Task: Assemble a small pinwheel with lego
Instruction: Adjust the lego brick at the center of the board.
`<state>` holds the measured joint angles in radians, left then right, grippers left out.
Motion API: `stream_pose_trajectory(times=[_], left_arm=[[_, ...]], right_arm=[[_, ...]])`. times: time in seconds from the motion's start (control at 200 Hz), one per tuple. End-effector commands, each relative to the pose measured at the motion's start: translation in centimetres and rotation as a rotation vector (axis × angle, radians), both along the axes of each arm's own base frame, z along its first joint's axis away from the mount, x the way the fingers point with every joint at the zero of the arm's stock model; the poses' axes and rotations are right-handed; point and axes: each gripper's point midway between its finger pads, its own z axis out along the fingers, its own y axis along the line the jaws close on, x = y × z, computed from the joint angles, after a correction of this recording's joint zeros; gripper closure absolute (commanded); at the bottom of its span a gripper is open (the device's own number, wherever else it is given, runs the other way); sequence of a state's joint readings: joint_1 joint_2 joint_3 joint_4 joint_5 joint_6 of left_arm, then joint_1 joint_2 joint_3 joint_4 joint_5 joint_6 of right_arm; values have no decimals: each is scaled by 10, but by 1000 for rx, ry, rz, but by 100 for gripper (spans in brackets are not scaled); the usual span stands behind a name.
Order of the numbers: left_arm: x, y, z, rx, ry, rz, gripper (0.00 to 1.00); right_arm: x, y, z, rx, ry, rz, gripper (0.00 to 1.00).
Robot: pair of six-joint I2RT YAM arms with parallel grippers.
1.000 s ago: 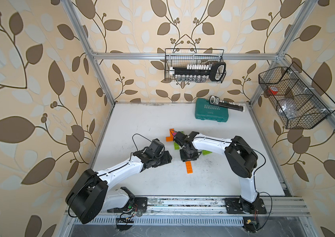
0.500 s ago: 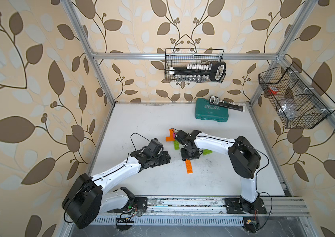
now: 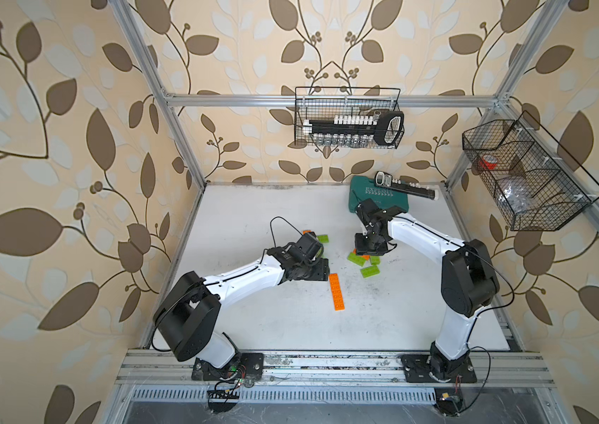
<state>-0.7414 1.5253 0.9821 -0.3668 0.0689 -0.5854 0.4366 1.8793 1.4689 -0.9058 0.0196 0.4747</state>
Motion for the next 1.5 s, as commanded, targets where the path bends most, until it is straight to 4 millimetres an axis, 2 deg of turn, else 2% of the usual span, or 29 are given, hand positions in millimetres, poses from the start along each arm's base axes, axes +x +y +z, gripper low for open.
stream_pose_trajectory(times=[0.0,0.12,0.27,0.495,0.74,1.155,1.395,1.495], left_arm=[[11,-16,11,-6,-47,-29,27],[12,-27,10,-17,-42,-40,27],[10,-28,7,-14,-35,-47,27],[7,-25,4,-13,-27,-41,27],[6,-24,4,-12,-26,-35,27],[-4,-11,2,-4,-20,-16,27],[-18,1,-4,-8,5,4,27],[-25,6,-7,-12,21,12,27]], right_arm=[[12,1,-6,2,36,43,55],[18,7,-11,46,68,65,56],[13,19,-21,93,129,105,58],[4,22,-39,106,194,101,60],[-2,15,-53,71,227,96,60],[-38,29,-63,46,278,136,60],[-64,36,-65,23,302,141,59],[-77,33,-64,6,307,108,60]])
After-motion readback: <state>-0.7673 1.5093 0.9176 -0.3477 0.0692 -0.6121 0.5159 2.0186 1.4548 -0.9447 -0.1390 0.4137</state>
